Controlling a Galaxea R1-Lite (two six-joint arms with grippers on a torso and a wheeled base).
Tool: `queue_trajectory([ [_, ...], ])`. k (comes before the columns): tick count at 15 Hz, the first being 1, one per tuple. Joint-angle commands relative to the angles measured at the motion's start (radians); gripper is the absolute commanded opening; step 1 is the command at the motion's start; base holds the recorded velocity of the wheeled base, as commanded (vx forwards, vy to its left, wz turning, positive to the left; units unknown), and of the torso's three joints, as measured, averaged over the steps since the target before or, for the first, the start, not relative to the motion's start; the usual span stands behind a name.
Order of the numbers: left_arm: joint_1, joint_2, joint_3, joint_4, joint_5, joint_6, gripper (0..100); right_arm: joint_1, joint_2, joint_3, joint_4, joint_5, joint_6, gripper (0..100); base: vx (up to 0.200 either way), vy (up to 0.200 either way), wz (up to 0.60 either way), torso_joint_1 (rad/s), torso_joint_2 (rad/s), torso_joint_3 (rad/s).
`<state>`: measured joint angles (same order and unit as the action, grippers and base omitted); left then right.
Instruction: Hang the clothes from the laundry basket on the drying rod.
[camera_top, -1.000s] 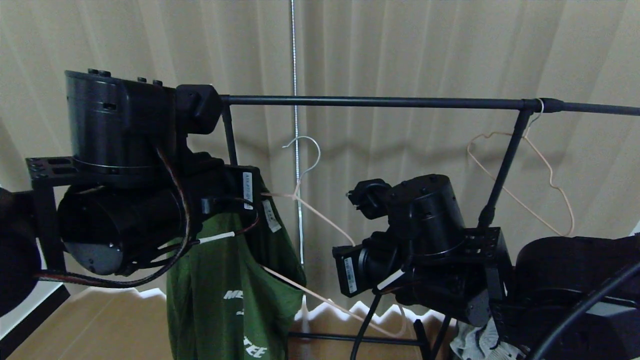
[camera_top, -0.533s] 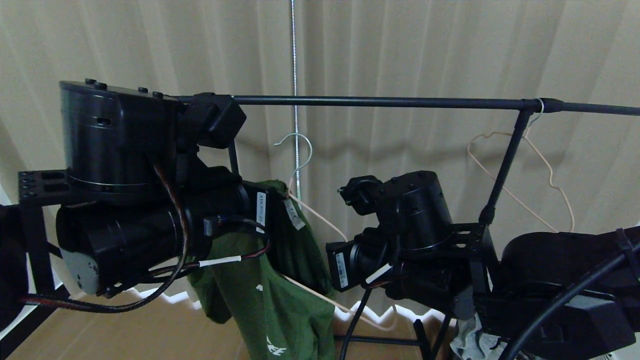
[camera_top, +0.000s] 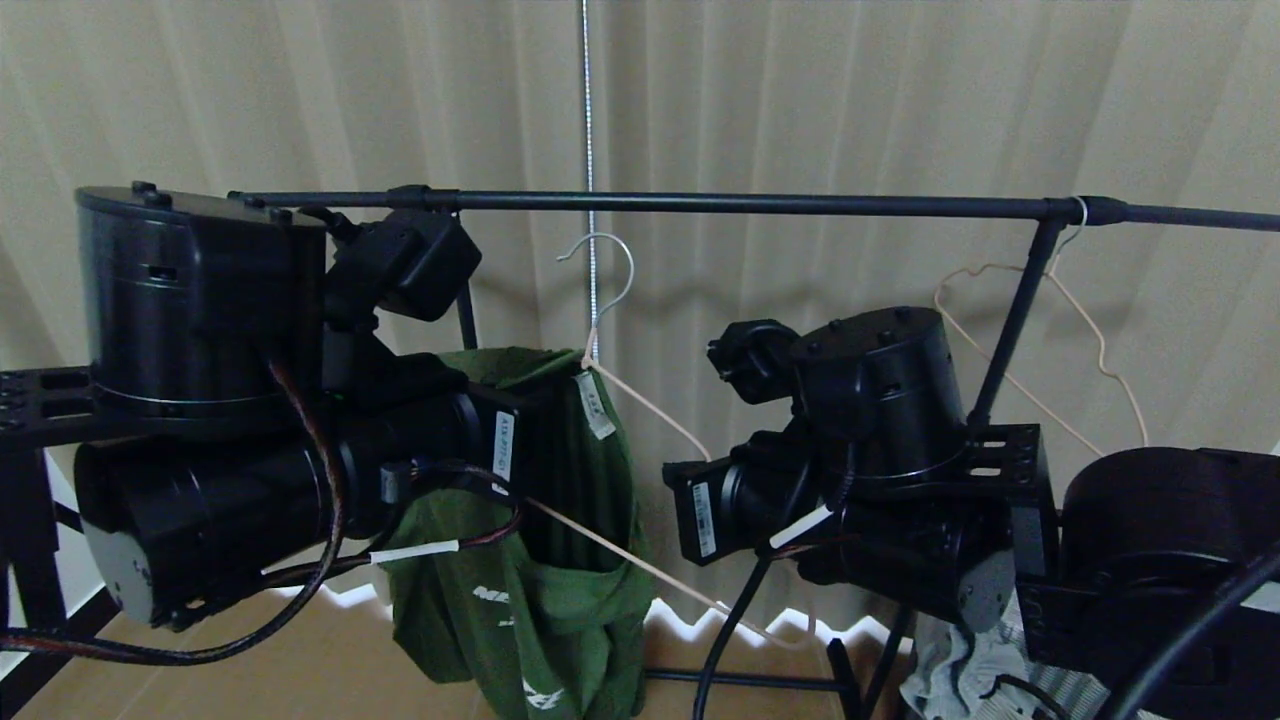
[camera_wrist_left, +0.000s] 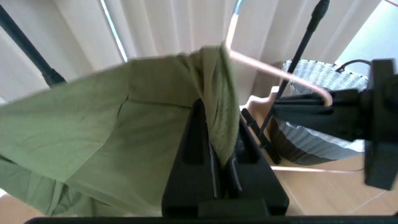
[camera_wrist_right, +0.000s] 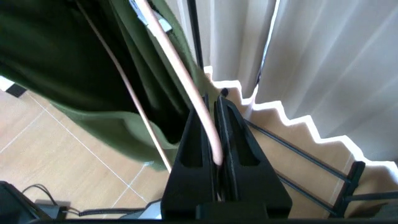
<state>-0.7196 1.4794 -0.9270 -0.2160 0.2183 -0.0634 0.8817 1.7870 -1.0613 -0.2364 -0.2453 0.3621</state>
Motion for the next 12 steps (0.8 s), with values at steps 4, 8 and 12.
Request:
queue_trajectory([
  [4,0.002,-0.011,0.004,-0.002,0.001,0.002,100,-0.007,-0.038,0.021,-0.001,-0.003,0.000,0,0.000,0.000,0.00,0.000,0.00,0.000],
  [8,0.009,-0.090,0.040,-0.003,-0.023,0.013,100,-0.056,-0.101,0.053,-0.001,-0.003,-0.020,0,0.000,0.000,0.00,0.000,0.00,0.000],
  [12,0.075,-0.163,0.076,-0.006,-0.051,0.128,100,-0.148,-0.169,0.106,-0.001,0.014,-0.147,0,0.000,0.000,0.00,0.000,0.00,0.000],
])
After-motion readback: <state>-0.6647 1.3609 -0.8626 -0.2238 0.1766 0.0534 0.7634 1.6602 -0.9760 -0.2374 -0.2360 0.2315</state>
